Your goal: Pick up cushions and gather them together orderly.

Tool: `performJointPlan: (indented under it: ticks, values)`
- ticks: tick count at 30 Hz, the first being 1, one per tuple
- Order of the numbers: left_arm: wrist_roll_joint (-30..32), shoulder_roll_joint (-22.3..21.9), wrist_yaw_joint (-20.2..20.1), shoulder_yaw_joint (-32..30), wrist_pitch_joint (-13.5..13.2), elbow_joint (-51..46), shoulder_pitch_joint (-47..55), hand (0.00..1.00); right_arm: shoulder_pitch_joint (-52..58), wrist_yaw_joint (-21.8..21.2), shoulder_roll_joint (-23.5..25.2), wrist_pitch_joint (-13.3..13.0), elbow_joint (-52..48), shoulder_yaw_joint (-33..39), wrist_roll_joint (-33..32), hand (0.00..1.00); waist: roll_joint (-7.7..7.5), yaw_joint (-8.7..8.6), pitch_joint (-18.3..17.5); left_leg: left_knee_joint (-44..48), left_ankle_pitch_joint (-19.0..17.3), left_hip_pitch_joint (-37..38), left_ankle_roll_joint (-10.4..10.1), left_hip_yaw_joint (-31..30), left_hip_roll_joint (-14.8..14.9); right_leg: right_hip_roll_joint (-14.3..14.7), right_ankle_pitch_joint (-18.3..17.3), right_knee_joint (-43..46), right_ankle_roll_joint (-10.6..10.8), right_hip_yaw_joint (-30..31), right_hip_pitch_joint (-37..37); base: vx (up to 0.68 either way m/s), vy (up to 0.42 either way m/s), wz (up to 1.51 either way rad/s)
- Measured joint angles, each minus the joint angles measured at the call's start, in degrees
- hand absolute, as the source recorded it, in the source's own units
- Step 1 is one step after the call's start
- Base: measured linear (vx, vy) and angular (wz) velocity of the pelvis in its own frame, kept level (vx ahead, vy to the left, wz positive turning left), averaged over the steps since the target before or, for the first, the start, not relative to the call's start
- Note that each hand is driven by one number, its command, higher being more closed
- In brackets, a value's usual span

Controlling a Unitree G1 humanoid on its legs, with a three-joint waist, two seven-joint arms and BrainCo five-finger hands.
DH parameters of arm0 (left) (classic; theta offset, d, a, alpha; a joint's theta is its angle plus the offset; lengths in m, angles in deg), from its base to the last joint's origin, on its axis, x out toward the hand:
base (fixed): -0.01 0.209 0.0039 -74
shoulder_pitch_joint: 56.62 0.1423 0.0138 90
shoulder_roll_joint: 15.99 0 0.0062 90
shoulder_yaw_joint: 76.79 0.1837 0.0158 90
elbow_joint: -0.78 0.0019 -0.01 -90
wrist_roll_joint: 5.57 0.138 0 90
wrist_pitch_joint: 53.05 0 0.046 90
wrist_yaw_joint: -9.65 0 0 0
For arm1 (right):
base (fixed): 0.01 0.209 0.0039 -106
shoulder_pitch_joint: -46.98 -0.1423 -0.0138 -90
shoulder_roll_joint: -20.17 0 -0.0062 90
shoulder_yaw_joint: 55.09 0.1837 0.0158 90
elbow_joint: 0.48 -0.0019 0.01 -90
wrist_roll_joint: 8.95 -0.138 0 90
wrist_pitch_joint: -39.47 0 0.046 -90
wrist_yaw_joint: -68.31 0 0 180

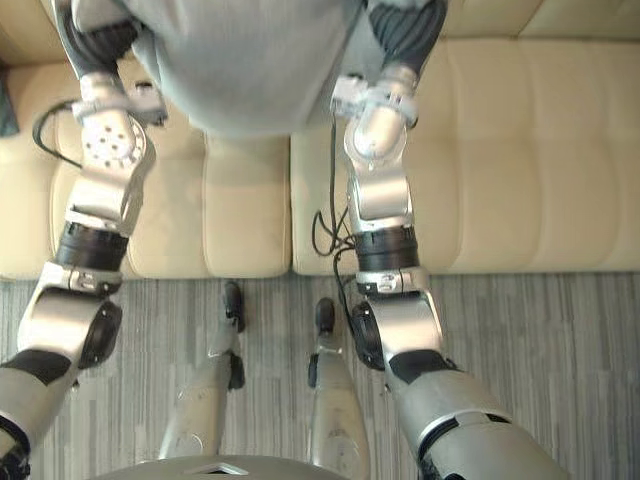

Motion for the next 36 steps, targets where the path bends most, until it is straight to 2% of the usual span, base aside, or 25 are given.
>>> performJointPlan:
  ticks: [1, 2, 3, 5, 6, 9, 10, 11, 12, 13, 14, 15, 16, 17, 20, 24, 29, 31, 36]
  values:
    - [0.0, 0.0, 0.0, -0.1, 0.1, 0.6, -0.9, 1.00, -0.7, 0.0, -0.2, 0.0, 0.0, 0.2, 0.0, 1.00, 0.21, 0.08, 0.5, 0.0, 1.5, -0.2, -0.2, 0.0, -0.1, -0.2, -0.8, 1.3, 0.0, 0.0, -0.7, -0.02, 0.002, 0.24]
    - [0.0, 0.1, -0.1, -0.1, 0.3, 1.1, -2.9, 1.00, -2.1, 0.3, -1.0, 0.1, 0.0, 0.5, -0.1, 1.00, 0.35, 0.11, 1.8, 0.0, 4.6, -0.6, 0.7, 0.0, -0.5, -0.8, -3.0, 5.1, 0.2, 0.0, -2.4, -0.03, -0.027, 0.35]
    - [0.0, 0.0, -0.4, 0.0, 0.5, 1.7, -4.7, 1.00, -3.2, 0.8, -1.0, 0.5, 0.0, 1.7, -0.1, 1.00, 0.36, -0.20, 2.2, 0.0, 5.6, -1.8, 1.1, -0.5, -1.4, -1.7, -4.5, 7.8, 0.2, -0.3, -4.3, -0.02, -0.032, 0.41]
    - [-0.1, -0.1, -1.1, 0.1, 0.6, 2.6, -6.8, 1.00, -4.3, 1.3, -1.0, 1.0, 0.1, 2.8, -0.6, 1.00, 0.35, -0.33, 2.6, 0.0, 6.5, -3.1, 1.2, -1.1, -2.0, -2.6, -6.1, 10.4, 0.0, -0.7, -6.3, 0.00, -0.034, 0.42]
    - [-0.1, 0.0, -1.3, 0.1, 0.8, 2.9, -7.8, 1.00, -5.1, 1.3, -1.0, 1.2, 0.4, 3.3, -0.8, 1.00, 0.35, -0.26, 3.8, 0.0, 6.9, -3.3, 0.7, -1.3, -2.2, -3.0, -6.9, 11.9, -0.4, -1.1, -6.8, 0.03, -0.074, 0.41]
    - [-0.3, 0.0, -1.9, 0.1, 1.2, 2.9, -8.0, 1.00, -5.2, 1.3, -0.8, 2.2, 2.0, 3.6, -1.4, 1.00, 0.35, 0.00, 4.1, 0.0, 7.8, -5.0, -0.6, -1.4, -2.3, -3.5, -8.6, 14.4, -1.0, -1.9, -9.0, 0.03, -0.082, 0.25]
    - [-0.5, 0.0, -2.0, 0.1, 1.5, 2.9, -8.0, 1.00, -5.2, 1.3, -0.7, 2.8, 2.2, 3.7, -2.0, 1.00, 0.38, 0.10, 4.4, 0.0, 7.7, -5.3, -0.6, -1.4, -2.3, -3.6, -9.2, 15.5, -1.4, -2.0, -9.8, 0.04, -0.098, 0.08]
    - [-1.3, -0.1, -2.0, -0.1, 1.5, 2.9, -8.0, 1.00, -5.2, 1.3, -0.4, 3.5, 2.1, 3.6, -2.3, 1.00, 0.30, 0.16, 5.1, 0.0, 4.0, -5.3, -2.4, -0.1, -1.9, -3.8, -9.3, 16.5, -1.6, -2.0, -10.6, 0.04, -0.091, 0.04]
    - [-1.7, -0.3, -2.0, -0.3, 1.5, 2.9, -8.0, 1.00, -5.2, 1.3, -0.4, 3.6, 1.9, 3.5, -2.3, 1.00, 0.36, -0.18, 5.5, -0.1, 1.6, -5.8, -2.2, 1.8, -1.7, -4.1, -9.3, 16.4, -1.6, -1.9, -11.1, 0.03, -0.048, 0.21]
    - [-2.1, -0.9, -2.1, -0.8, 1.4, 2.8, -8.1, 1.00, -5.3, 1.4, -0.6, 3.6, 1.4, 3.6, -2.3, 1.00, 0.22, -1.02, 6.0, 0.6, -0.8, -6.5, -2.7, 5.4, -1.9, -5.7, -9.0, 15.5, -1.5, -1.9, -11.6, 0.05, -0.024, 0.30]
    - [-3.0, -1.5, -2.0, -1.5, 1.1, 2.7, -8.1, 1.00, -5.3, 1.3, -0.7, 3.6, 0.7, 3.5, -2.3, 1.00, 0.25, -1.50, 7.1, 3.0, 0.4, -6.3, -0.5, 7.7, -1.5, -6.3, -8.9, 15.2, -1.3, -1.6, -11.9, 0.09, -0.046, 0.15]
    - [-3.8, -1.8, -2.0, -2.2, 0.5, 2.6, -8.3, 1.00, -5.4, 1.3, -0.5, 3.6, -0.5, 3.4, -2.3, 0.00, 0.37, -1.75, 7.5, 2.9, 2.6, -5.8, 1.6, 8.3, -1.5, -6.1, -8.9, 15.6, -1.1, -1.0, -12.6, 0.09, -0.054, -0.03]
    - [-4.2, -1.8, -2.0, -2.4, 0.2, 2.1, -8.7, 1.00, -5.4, 1.4, -0.5, 3.6, -1.4, 3.3, -2.3, 0.00, 0.37, -2.23, 7.7, 2.6, 3.0, -6.2, 2.2, 8.3, -1.6, -6.1, -8.8, 15.6, -1.0, -0.8, -12.9, 0.08, -0.048, -0.05]
    - [-4.4, -1.8, -2.1, -2.3, -0.4, 1.2, -8.8, 0.00, -5.4, 1.5, -0.7, 3.7, -2.5, 3.5, -2.3, 0.00, 0.34, -2.54, 7.8, 2.0, 3.2, -6.3, 2.4, 8.0, -1.7, -6.0, -8.5, 15.4, -0.8, -0.8, -13.2, 0.04, -0.016, 0.08]
    - [-5.4, -1.1, -2.2, -3.3, -0.2, 1.2, -8.5, 0.00, -6.6, 1.9, -0.9, 3.7, -2.5, 3.4, -2.3, 0.00, 0.34, -1.59, 7.8, 2.0, 3.2, -6.2, 2.3, 8.1, -1.5, -5.6, -8.5, 15.2, -0.8, -0.3, -13.1, 0.03, -0.033, -0.01]
    - [-5.8, 1.4, -3.1, -4.3, 0.1, 2.5, -8.6, 0.00, -10.3, 1.6, -1.5, 3.7, 0.7, 2.1, -2.6, 0.00, 0.33, -1.94, 7.8, 1.3, 3.8, -6.6, 1.5, 8.1, -1.0, -5.2, -8.4, 13.9, -0.7, -0.8, -13.2, 0.00, -0.037, -0.06]
    - [-5.5, 5.0, -6.0, -3.5, 1.1, 6.3, -12.7, 0.00, -14.6, 0.6, -6.3, 3.5, 6.0, 0.0, -5.9, 0.00, 0.33, -2.29, 7.8, 1.1, 4.7, -8.3, 0.8, 7.3, -0.1, -4.5, -7.7, 12.4, -0.9, -2.2, -13.6, -0.02, -0.031, 0.03]
    - [-4.6, 7.7, -7.1, -2.5, 2.1, 7.7, -14.4, 0.00, -17.3, -0.7, -8.6, 3.5, 9.1, -1.6, -9.0, 0.00, 0.33, -2.34, 7.8, 1.1, 4.9, -8.4, 1.0, 6.9, -0.1, -4.5, -7.6, 12.4, -0.9, -2.4, -13.6, -0.01, -0.035, 0.03]
    - [-3.5, 10.6, -8.8, -1.5, 3.1, 12.2, -18.3, 0.00, -22.2, -2.2, -13.5, 3.5, 14.8, -5.5, -14.7, 0.00, 0.33, -2.28, 7.8, 0.4, 6.2, -8.9, 0.2, 6.4, -0.1, -4.5, -7.5, 12.2, -1.1, -3.4, -13.6, 0.01, -0.038, 0.08]
